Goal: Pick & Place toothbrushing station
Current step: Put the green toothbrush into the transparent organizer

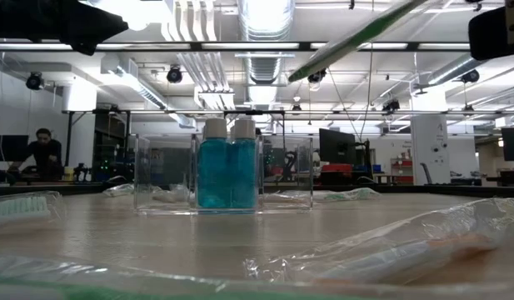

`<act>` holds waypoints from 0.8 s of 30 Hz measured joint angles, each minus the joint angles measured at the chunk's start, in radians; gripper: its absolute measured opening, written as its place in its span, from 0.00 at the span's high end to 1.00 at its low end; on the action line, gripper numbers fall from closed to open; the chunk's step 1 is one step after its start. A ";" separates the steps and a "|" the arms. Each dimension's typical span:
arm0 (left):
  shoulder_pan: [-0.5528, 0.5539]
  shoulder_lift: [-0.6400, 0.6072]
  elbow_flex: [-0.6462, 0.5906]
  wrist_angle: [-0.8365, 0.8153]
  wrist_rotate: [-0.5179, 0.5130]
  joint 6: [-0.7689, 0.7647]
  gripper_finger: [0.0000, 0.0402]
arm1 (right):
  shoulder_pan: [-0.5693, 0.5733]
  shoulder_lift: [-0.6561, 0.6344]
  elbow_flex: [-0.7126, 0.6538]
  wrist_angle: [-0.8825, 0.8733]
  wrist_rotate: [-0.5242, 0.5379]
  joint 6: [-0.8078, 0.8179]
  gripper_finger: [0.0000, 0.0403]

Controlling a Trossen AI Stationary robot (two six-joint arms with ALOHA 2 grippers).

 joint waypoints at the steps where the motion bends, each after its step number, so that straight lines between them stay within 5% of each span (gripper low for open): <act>1: 0.000 0.000 0.000 0.000 0.000 0.000 0.67 | 0.000 0.000 0.000 0.001 -0.025 0.000 0.97; 15: 0.000 0.000 0.000 0.000 0.000 0.000 0.67 | -0.058 0.000 0.000 0.015 -0.078 0.211 0.97; 24: 0.000 0.000 0.000 0.000 0.000 0.000 0.67 | -0.153 -0.002 0.000 0.180 -0.228 0.379 0.97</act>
